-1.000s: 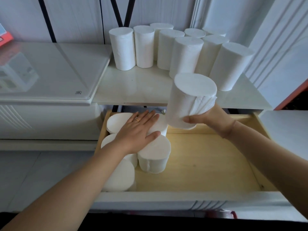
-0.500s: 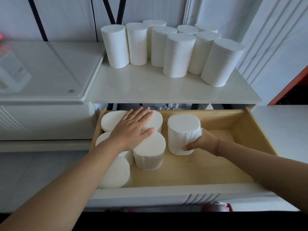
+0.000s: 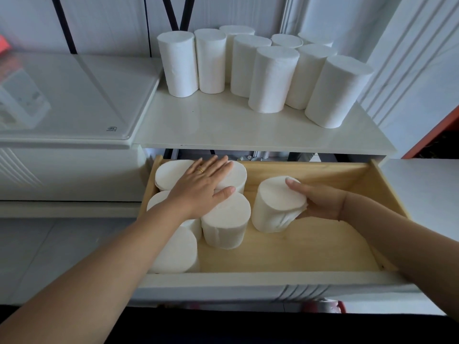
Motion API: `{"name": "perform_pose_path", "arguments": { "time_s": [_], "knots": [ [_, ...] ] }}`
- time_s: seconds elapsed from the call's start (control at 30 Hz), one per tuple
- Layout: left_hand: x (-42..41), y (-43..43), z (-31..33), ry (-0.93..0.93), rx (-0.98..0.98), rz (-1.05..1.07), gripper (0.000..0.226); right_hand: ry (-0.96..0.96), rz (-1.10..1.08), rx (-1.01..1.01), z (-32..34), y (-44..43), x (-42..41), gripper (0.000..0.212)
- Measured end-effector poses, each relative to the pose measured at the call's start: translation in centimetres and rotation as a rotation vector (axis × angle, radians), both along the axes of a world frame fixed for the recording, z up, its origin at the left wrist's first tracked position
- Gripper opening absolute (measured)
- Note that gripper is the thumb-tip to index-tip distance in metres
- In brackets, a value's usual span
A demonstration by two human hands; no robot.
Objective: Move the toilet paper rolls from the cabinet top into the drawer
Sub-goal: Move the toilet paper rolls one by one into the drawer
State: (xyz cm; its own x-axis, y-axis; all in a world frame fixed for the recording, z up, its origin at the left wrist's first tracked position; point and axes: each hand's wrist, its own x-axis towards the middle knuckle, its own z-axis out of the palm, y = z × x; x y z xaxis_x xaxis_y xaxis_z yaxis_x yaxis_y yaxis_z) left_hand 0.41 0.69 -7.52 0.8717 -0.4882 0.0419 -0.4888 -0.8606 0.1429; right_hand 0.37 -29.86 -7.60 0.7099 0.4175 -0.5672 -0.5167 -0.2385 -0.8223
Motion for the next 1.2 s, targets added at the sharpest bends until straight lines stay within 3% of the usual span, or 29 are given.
{"name": "perform_pose_path", "arguments": {
  "time_s": [0.17,0.43,0.63,0.87,1.2],
  "knots": [
    [-0.1,-0.1,0.1,0.004,0.007,0.001,0.065,0.036,0.075,-0.043,0.4,1.1,-0.3,0.044],
    [0.0,-0.1,0.0,-0.01,0.005,0.002,0.065,0.215,0.252,0.015,0.9,2.9,-4.2,0.033],
    [-0.2,-0.2,-0.1,-0.01,0.01,0.017,0.066,0.383,0.249,-0.115,1.3,5.0,-6.4,0.062],
    [-0.3,-0.2,-0.1,-0.003,0.002,0.014,0.061,0.426,0.188,-0.051,1.0,7.9,-7.0,0.051],
    [-0.4,-0.3,0.0,0.008,0.01,0.022,0.061,0.461,0.131,0.015,0.9,9.7,-7.2,0.053]
  ]
}}
